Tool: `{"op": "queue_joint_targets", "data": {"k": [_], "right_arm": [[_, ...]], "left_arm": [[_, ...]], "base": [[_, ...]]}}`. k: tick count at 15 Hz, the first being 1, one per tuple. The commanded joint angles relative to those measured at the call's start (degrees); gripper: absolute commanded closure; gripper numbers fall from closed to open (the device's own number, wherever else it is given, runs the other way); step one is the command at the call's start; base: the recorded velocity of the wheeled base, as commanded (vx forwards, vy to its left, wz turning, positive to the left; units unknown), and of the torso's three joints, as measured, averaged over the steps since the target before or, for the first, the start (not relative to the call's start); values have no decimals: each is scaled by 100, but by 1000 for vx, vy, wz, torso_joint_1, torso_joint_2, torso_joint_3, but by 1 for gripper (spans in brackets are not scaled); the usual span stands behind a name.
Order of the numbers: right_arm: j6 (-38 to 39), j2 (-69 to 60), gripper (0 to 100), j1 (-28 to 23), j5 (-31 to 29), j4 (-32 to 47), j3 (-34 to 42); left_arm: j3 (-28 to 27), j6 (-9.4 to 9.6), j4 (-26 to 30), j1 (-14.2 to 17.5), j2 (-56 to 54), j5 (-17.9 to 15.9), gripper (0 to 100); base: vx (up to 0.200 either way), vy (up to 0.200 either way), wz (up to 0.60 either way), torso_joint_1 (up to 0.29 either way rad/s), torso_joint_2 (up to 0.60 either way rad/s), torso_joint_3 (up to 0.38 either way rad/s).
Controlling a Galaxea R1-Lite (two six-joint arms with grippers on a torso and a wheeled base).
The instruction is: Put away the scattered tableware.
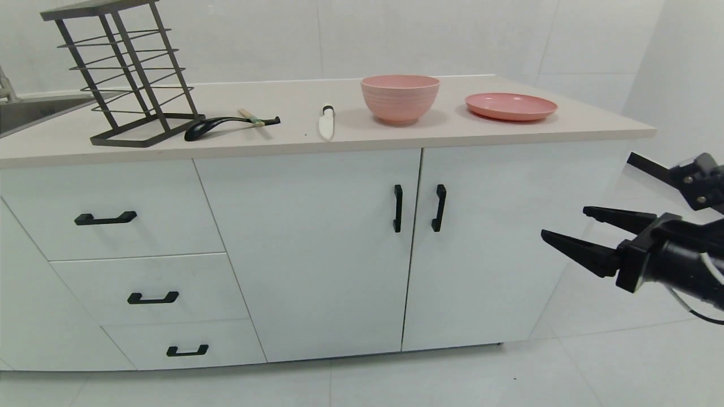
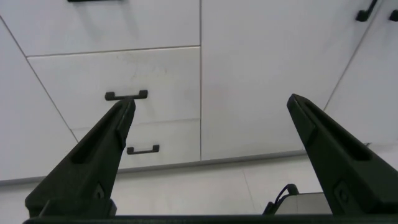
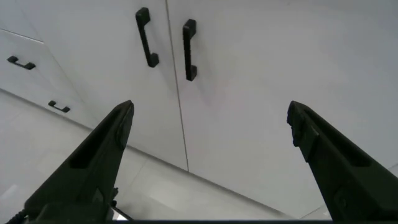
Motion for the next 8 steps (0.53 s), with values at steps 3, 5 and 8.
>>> {"op": "queue_joint_targets", "data": {"k": [3, 5, 8], "right_arm": [[16, 1089, 0, 278, 77, -501, -325], [25, 1379, 0, 506, 77, -615, -501], [25, 1757, 0, 673, 77, -1020, -501]], "left_arm": [[0, -1, 7, -11, 7, 4, 0], [0, -1, 7, -2, 7, 4, 0], [0, 8, 7, -11, 7, -22, 0]], "base": [[0, 0, 0, 0, 0, 0], [0, 0, 0, 0, 0, 0], [0, 0, 0, 0, 0, 0]]}}
